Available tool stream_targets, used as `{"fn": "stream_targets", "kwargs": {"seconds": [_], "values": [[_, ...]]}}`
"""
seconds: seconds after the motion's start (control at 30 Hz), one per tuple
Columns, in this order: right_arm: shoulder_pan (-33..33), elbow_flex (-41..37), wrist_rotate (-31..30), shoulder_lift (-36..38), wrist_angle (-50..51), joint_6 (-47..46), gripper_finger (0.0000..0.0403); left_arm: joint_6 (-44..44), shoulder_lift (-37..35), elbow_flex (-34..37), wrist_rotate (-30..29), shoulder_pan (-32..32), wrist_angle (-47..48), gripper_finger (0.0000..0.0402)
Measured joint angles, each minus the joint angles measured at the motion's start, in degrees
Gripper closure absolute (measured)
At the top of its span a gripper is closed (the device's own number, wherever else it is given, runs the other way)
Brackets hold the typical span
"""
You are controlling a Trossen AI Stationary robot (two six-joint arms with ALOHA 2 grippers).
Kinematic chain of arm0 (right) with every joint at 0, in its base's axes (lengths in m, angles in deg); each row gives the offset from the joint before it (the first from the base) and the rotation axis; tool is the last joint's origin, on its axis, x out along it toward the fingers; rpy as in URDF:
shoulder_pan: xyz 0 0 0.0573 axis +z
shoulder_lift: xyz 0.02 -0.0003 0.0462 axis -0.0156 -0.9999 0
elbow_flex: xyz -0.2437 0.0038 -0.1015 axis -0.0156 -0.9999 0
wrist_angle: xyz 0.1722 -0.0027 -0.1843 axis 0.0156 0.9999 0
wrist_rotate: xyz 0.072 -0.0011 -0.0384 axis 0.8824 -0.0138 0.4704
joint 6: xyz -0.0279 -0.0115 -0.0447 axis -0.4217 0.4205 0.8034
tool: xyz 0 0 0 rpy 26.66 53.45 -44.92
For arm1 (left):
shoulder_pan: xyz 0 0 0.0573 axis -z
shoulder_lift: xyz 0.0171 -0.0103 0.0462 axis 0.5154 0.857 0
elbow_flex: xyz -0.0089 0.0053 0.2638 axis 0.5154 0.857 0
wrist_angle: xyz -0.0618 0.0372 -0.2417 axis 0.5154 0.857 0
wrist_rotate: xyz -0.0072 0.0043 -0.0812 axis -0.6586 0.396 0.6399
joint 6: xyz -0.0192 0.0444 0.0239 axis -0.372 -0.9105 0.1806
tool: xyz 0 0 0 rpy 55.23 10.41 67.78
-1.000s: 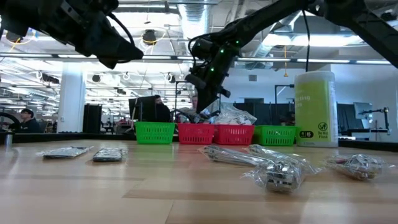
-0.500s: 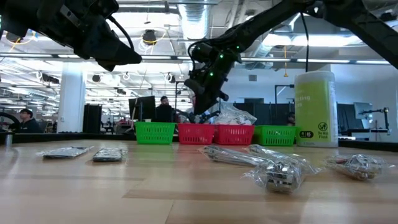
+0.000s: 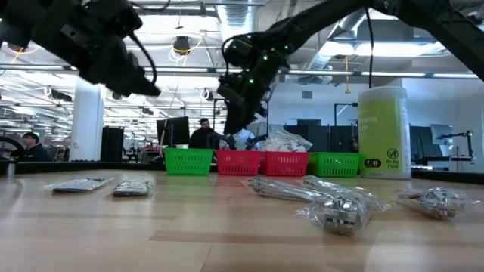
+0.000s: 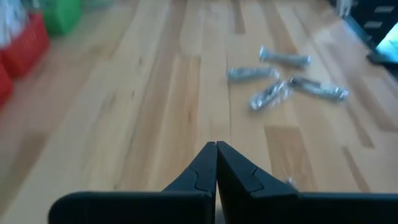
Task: Pick & Place Travel size toiletries
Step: Put the black comb into the left red bin
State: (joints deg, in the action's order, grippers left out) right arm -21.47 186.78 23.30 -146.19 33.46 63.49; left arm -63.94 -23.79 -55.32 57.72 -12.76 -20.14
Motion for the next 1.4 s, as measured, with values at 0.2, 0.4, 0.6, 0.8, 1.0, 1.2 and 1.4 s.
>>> {"fn": "stream_targets", "kwargs": {"seconds": [0.2,0.4,0.6,0.8,1.0,1.2,1.4], "values": [[4.16,0.02,-0.15,0.00,2.17,2.06,0.0301,5.40,-0.02,0.00,1.76,1.31,6.83,0.0390],[7.90,0.02,-0.13,0.00,8.68,2.06,0.0300,8.24,0.00,0.00,6.17,3.94,9.88,0.0339],[12.40,0.02,-0.16,0.00,14.92,2.04,0.0300,11.55,0.05,0.00,8.09,6.94,10.38,0.0281],[17.94,0.02,-0.13,0.00,17.34,1.71,0.0300,11.06,1.23,-0.02,6.91,7.60,10.41,0.0213],[22.55,0.02,-0.15,0.00,17.86,0.99,0.0301,2.14,2.68,-0.02,5.53,7.06,10.31,0.0155],[25.67,0.02,-0.14,0.00,18.30,-0.60,0.0301,-6.84,5.46,-0.02,0.97,4.53,9.49,0.0140],[27.61,0.02,-0.16,0.00,17.85,-2.04,0.0301,-8.46,8.82,-0.02,5.31,-0.64,8.74,0.0142]]}}
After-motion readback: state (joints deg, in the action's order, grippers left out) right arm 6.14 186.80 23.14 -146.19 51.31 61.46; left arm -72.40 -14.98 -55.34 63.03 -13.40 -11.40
